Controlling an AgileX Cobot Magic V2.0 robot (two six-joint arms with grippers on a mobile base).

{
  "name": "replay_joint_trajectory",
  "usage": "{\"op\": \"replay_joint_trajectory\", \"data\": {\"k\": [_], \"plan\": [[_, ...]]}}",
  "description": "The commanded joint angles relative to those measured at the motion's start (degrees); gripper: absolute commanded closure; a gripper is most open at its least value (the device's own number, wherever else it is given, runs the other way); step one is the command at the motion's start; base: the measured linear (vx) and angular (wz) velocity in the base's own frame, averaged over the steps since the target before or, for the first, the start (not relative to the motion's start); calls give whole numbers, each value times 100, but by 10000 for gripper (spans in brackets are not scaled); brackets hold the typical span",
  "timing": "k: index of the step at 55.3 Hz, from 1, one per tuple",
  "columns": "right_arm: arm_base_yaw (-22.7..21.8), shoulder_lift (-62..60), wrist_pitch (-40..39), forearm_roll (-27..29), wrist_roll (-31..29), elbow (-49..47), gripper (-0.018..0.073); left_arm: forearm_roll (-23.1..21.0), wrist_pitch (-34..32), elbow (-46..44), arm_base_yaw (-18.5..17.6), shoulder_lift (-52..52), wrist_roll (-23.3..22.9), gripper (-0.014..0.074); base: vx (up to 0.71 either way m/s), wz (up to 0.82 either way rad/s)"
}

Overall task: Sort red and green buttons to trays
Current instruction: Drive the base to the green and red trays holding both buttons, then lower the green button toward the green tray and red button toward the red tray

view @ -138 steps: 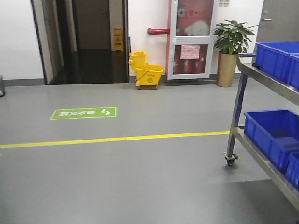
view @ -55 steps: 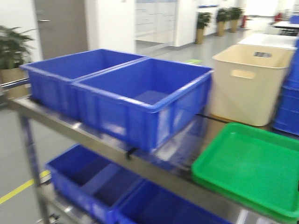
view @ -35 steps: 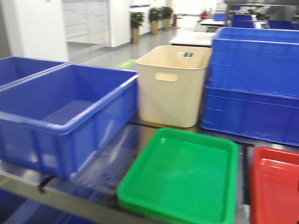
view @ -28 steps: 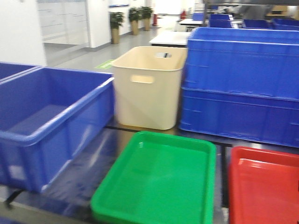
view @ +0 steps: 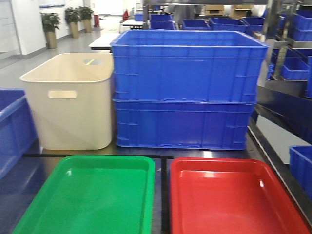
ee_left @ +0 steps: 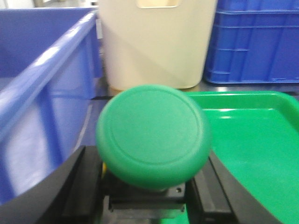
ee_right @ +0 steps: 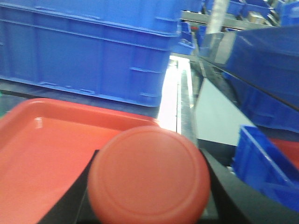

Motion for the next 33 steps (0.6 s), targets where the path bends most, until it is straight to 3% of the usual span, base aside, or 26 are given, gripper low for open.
{"op": "replay_joint_trajectory", "data": {"k": [1, 33], "plan": [[-13, -26, -440, -1, -17, -222, 568, 24, -332, -180, -23, 1, -51, 591, 8, -31], [-13, -26, -440, -1, -17, -222, 568, 24, -332, -180, -23, 1, -51, 591, 2, -6]]}}
